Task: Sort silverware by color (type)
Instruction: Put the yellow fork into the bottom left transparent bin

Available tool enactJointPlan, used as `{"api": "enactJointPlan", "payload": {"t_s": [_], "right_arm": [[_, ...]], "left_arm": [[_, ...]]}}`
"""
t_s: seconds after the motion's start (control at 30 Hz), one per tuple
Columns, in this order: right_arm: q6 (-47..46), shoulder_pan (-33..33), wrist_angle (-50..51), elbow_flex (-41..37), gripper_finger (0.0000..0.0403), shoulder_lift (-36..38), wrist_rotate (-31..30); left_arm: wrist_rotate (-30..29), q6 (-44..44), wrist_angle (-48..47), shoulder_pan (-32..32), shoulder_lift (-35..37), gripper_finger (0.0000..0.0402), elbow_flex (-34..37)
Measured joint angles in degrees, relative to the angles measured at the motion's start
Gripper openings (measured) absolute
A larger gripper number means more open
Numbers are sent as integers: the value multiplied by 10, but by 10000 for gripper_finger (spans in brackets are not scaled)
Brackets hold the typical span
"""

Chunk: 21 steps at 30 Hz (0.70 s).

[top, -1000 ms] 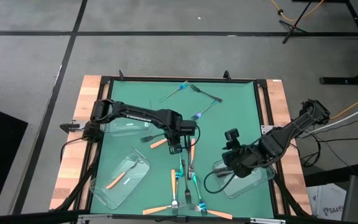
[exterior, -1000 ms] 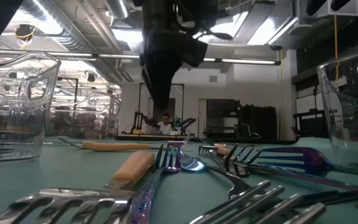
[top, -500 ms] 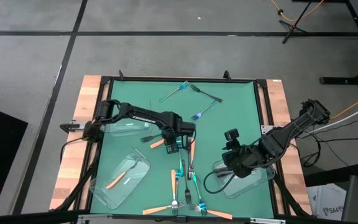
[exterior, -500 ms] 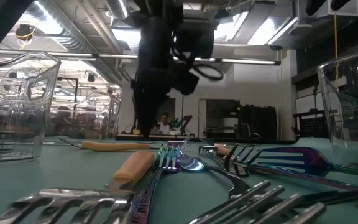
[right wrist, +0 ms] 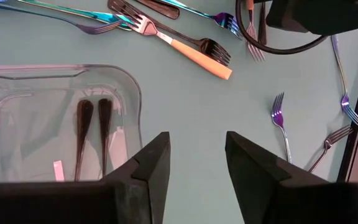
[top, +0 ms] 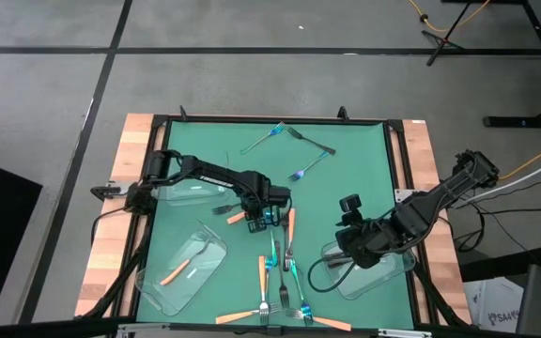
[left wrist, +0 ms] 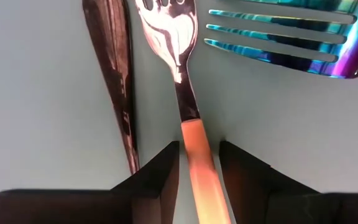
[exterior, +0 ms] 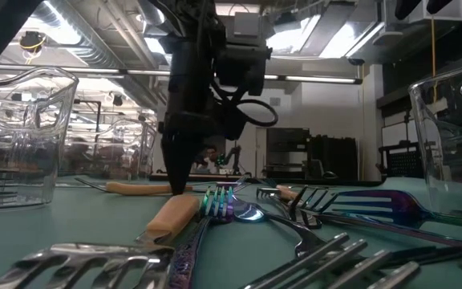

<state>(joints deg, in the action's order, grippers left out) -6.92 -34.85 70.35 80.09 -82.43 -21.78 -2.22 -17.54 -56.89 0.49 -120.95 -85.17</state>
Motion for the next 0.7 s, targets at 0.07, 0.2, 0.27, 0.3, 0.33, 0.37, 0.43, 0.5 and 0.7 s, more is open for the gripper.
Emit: {"api": "enactJointPlan", "payload": {"t_s": [0.07, 0.2, 0.27, 0.3, 0.33, 0.37, 0.43, 0.5, 0.7], "right_arm": [[0, 0, 0, 0, 147, 0, 0], [0, 0, 0, 0, 147, 0, 0], [0, 0, 0, 0, 147, 0, 0], [0, 0, 0, 0, 147, 0, 0], [0, 0, 0, 0, 147, 0, 0], [0, 0, 0, 0, 147, 0, 0], [0, 0, 0, 0, 147, 0, 0], [0, 0, 0, 0, 147, 0, 0], [0, 0, 0, 0, 147, 0, 0]], "left_arm": [[0, 0, 2, 0, 0, 99, 0], [1, 0, 6, -1, 0, 69, 0], [2, 0, 7, -1, 0, 55, 0], [2, 0, 7, -1, 0, 50, 1], [2, 0, 7, -1, 0, 47, 1], [2, 0, 7, -1, 0, 45, 1], [3, 0, 7, -1, 0, 45, 1], [4, 1, 7, 0, 0, 47, 1], [4, 2, -5, 0, 1, 46, -9]]}}
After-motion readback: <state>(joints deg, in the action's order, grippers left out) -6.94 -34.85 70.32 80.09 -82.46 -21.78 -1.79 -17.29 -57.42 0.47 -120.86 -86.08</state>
